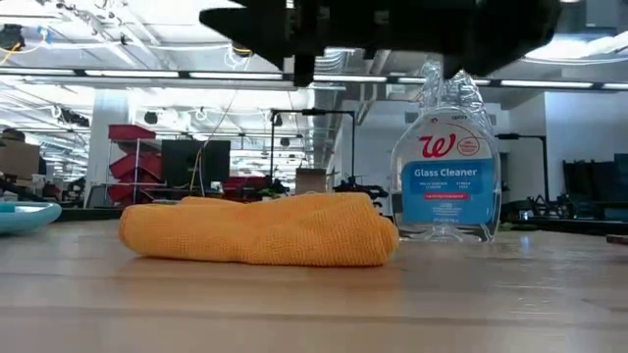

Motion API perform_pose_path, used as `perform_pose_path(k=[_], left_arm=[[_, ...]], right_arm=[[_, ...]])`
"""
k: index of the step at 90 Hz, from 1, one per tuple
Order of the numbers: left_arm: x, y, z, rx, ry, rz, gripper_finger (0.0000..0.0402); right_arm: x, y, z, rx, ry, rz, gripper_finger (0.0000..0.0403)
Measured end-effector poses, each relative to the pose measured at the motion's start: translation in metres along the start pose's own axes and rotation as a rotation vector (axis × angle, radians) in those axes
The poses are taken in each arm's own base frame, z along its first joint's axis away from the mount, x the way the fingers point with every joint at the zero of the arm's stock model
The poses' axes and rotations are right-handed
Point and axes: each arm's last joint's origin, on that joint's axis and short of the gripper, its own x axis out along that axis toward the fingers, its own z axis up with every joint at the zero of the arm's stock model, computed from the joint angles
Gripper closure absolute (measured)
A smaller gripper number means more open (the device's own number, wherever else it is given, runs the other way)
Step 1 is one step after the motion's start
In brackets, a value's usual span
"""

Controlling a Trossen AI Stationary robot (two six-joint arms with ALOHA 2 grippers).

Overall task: Apply microfiber cloth
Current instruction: Wipe the black cellphone using microfiber cloth

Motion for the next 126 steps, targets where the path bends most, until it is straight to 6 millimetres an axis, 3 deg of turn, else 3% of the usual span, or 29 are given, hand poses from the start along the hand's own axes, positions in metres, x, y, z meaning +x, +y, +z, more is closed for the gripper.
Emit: perform_pose_path(k=[11,36,50,64,70,77,104,118,126], left_arm=[[0.006,0.001,0.000,0.007,-0.011,-0.026,0.0395],[0.008,0.002,-0.003,0.017,-0.004,-0.047,0.0395],[0.008,0.001,-0.009,0.010,0.030,-0.050,0.0395],[0.008,0.001,-0.018,0.000,0.078,-0.053,0.0395],[0.007,0.002,-0.021,0.010,0.096,-0.049,0.0395],[0.007,0.002,-0.024,0.016,0.110,-0.048,0.0392],[0.005,0.002,-0.028,0.059,0.132,-0.046,0.0336],[0.009,0.005,-0.030,0.076,0.140,-0.032,0.0300],[0.016,0.008,-0.034,0.092,0.167,-0.042,0.0287]], right_arm=[[0.001,-0.001,0.004,0.019,-0.067,0.081,0.0211],[-0.001,-0.003,0.019,0.031,-0.209,0.088,0.0231],[0.000,-0.003,0.021,0.013,-0.200,0.086,0.0284],[0.000,-0.004,0.023,-0.010,-0.173,0.083,0.0362],[0.000,-0.003,0.028,-0.018,-0.111,0.079,0.0386],[0.000,-0.003,0.039,-0.033,-0.020,0.068,0.0388],[-0.007,-0.004,0.104,-0.156,0.495,0.001,0.0391],[-0.001,-0.003,0.119,-0.186,0.717,-0.016,0.0391],[0.009,-0.001,0.115,-0.194,0.818,0.002,0.0391]])
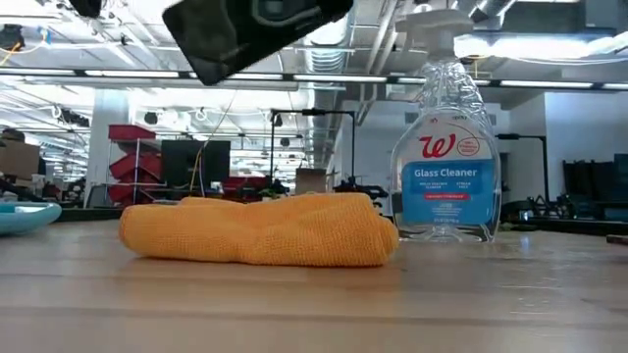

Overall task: Apply microfiber cloth
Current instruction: Wipe the black cellphone using microfiber cloth

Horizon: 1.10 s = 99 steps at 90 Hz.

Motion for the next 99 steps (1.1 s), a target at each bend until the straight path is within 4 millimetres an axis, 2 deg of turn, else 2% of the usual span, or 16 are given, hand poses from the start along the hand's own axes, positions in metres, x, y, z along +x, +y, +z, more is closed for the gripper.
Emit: perform_pose_path(k=[16,28,38,56,72,99], left_arm=[[0.020,0.003,-0.016,0.050,0.086,-0.090,0.0285],[0.031,0.002,-0.032,0.092,0.131,-0.064,0.0291],[0.033,-0.001,-0.039,0.104,0.149,-0.062,0.0292],[0.029,-0.002,-0.044,0.071,0.181,-0.068,0.0292],[0.028,-0.002,-0.046,0.041,0.204,-0.082,0.0292],[0.025,0.003,-0.061,-0.027,0.349,-0.080,0.0293]], right_arm=[[0.037,0.007,-0.003,-0.024,0.205,0.010,0.0391],[0.050,0.008,0.001,-0.028,0.287,0.004,0.0391],[0.054,0.006,-0.003,-0.031,0.374,0.016,0.0391],[0.050,0.009,-0.005,0.007,0.440,0.200,0.0390],[0.056,0.017,-0.011,0.023,0.469,0.202,0.0389],[0.063,0.012,-0.019,0.037,0.525,0.157,0.0388]])
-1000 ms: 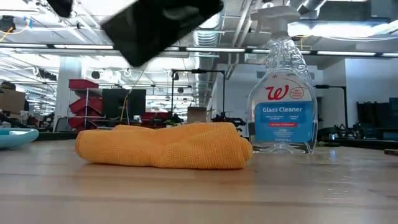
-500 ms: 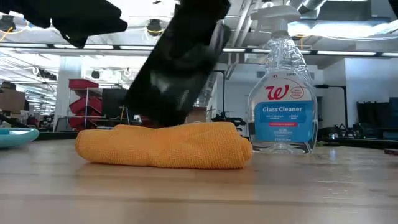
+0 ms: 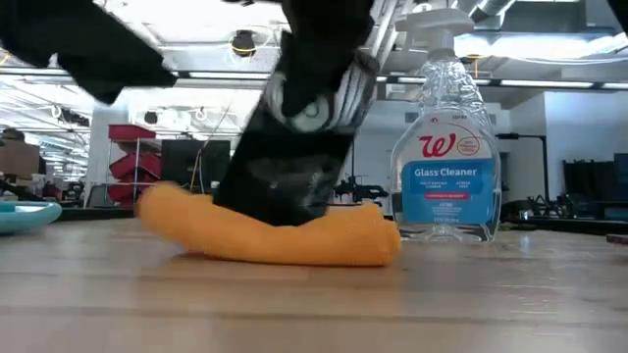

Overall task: Apply microfiber cloth
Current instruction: Wipe the black cellphone using microfiber cloth

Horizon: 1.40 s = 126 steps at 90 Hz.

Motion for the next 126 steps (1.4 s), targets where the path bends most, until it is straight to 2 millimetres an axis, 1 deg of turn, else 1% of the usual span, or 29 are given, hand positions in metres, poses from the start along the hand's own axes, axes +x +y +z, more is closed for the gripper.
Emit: perform_pose_path(k=[8,18,30,43,54,59,65,73,82,90,97,104,107,118,126], left_arm=[[0.000,0.001,-0.003,-0.021,0.027,0.005,0.0293],[0.000,0.001,-0.002,0.020,0.019,-0.001,0.0290],[0.006,0.005,-0.001,0.072,0.023,0.011,0.0267],[0.027,0.005,-0.011,0.150,0.054,-0.008,0.0225],[0.049,0.008,-0.019,0.178,0.057,-0.009,0.0201],[0.059,0.008,-0.020,0.190,0.073,0.007,0.0197],[0.071,0.009,-0.021,0.196,0.109,0.021,0.0197],[0.087,0.011,-0.027,0.210,0.228,-0.021,0.0201],[0.103,0.012,-0.030,0.176,0.339,-0.048,0.0216],[0.112,0.011,-0.029,0.160,0.409,-0.027,0.0247],[0.115,0.010,-0.028,0.171,0.444,-0.014,0.0296],[0.116,0.009,-0.026,0.182,0.468,-0.013,0.0364],[0.116,0.008,-0.025,0.183,0.473,-0.010,0.0381],[0.116,0.004,-0.022,0.197,0.482,0.001,0.0390],[0.114,-0.001,-0.018,0.202,0.458,0.003,0.0387]], right_arm=[[-0.006,0.000,0.001,-0.005,-0.014,-0.013,0.0388],[-0.010,-0.001,0.001,-0.011,-0.021,-0.027,0.0388],[-0.011,-0.004,0.000,-0.013,-0.009,-0.031,0.0388],[-0.012,-0.007,-0.008,-0.007,0.075,-0.038,0.0388],[-0.023,-0.004,-0.013,0.001,0.099,-0.042,0.0388],[-0.030,-0.002,-0.012,-0.001,0.078,-0.040,0.0388],[-0.032,0.001,-0.013,-0.007,0.085,-0.039,0.0388],[-0.032,0.004,-0.013,-0.015,0.080,-0.035,0.0388],[-0.032,0.007,-0.013,-0.021,0.078,-0.033,0.0388],[-0.031,0.009,-0.013,-0.025,0.074,-0.031,0.0388],[-0.031,0.009,-0.012,-0.029,0.063,-0.030,0.0388],[-0.032,0.009,-0.011,-0.033,0.056,-0.029,0.0388],[-0.032,0.009,-0.011,-0.033,0.057,-0.029,0.0388],[-0.031,0.009,-0.011,-0.033,0.057,-0.029,0.0388],[-0.031,0.009,-0.010,-0.033,0.043,-0.028,0.0388]])
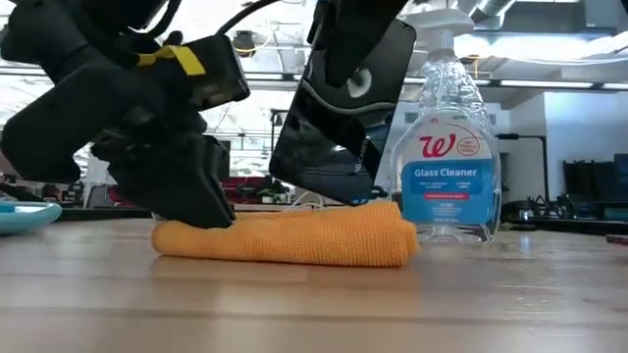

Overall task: Apply microfiber cloth
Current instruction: Wipe the black cellphone using microfiber cloth

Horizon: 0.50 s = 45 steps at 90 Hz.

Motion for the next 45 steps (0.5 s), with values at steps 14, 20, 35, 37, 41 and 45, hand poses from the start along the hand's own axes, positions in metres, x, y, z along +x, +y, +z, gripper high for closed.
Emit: perform_pose_path(k=[14,20,35,37,41,45], left_arm=[[-0.016,-0.002,0.003,-0.001,0.006,-0.032,0.0329],[-0.026,-0.001,0.007,-0.018,-0.001,-0.045,0.0293],[-0.047,0.002,0.022,-0.058,-0.079,-0.071,0.0215],[-0.048,0.002,0.023,-0.060,-0.093,-0.074,0.0210],[-0.049,0.001,0.027,-0.064,-0.130,-0.077,0.0203],[-0.049,0.001,0.029,-0.058,-0.158,-0.066,0.0200]], right_arm=[[0.000,-0.001,0.001,0.003,-0.014,0.000,0.0388],[0.000,-0.002,0.001,0.004,-0.014,0.000,0.0388],[0.000,-0.001,0.005,0.011,-0.048,0.006,0.0388],[0.000,-0.001,0.006,0.011,-0.057,0.007,0.0388],[0.000,-0.001,0.008,0.011,-0.077,0.009,0.0388],[-0.001,-0.001,0.009,0.012,-0.092,0.011,0.0388]])
